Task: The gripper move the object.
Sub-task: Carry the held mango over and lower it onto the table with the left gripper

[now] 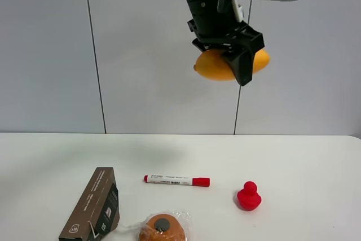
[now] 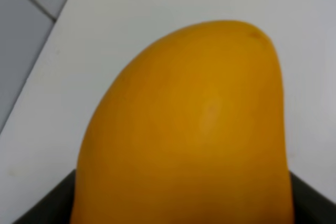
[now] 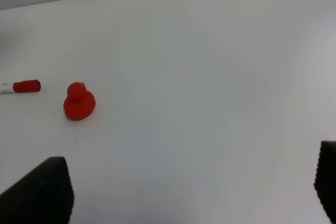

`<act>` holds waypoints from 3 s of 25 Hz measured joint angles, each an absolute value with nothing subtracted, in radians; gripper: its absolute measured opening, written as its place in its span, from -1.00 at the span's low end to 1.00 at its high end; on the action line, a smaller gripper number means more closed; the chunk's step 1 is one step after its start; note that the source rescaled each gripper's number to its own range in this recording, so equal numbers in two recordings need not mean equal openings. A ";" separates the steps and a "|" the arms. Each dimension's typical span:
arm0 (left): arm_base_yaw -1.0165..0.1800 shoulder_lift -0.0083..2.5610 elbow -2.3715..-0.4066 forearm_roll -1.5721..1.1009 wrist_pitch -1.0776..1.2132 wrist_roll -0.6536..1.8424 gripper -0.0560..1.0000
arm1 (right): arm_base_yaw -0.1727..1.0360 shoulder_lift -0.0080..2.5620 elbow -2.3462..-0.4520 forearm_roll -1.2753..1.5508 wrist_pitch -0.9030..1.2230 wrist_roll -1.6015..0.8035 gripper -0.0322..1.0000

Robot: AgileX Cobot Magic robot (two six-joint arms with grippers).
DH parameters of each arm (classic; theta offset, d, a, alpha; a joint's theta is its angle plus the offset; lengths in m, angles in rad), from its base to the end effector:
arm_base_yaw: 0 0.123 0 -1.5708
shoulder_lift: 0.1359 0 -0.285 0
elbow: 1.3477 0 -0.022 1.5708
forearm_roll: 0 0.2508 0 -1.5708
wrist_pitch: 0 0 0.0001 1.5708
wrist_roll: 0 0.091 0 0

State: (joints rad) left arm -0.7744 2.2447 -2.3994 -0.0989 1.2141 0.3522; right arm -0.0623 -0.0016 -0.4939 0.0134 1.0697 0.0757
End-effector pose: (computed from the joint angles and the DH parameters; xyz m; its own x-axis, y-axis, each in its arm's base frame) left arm 0.3485 -0.3527 0.3262 -0.3313 0.7591 -0.5604 0.8812 0.4613 0.1038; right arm -0.0047 0.0014 0.2749 -0.4612 0.1110 -0.8803 0.0900 0.9929 0.0780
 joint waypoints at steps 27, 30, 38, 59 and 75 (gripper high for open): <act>-0.787 2.257 -1.757 -0.016 0.972 0.888 -0.89 | -0.062 -0.002 -0.494 0.013 1.070 0.076 1.00; -0.779 2.257 -1.731 -0.008 0.920 0.895 -0.89 | -0.062 -0.002 -0.494 0.013 1.070 0.076 1.00; -0.757 2.257 -1.715 0.007 0.851 0.873 -0.89 | -0.062 -0.002 -0.494 0.013 1.070 0.076 1.00; -0.747 2.257 -1.608 0.008 0.758 0.865 -0.89 | -0.062 -0.002 -0.494 0.013 1.070 0.076 1.00; -0.747 2.257 -1.607 0.008 0.770 0.864 -0.89 | -0.062 -0.002 -0.494 0.013 1.070 0.076 1.00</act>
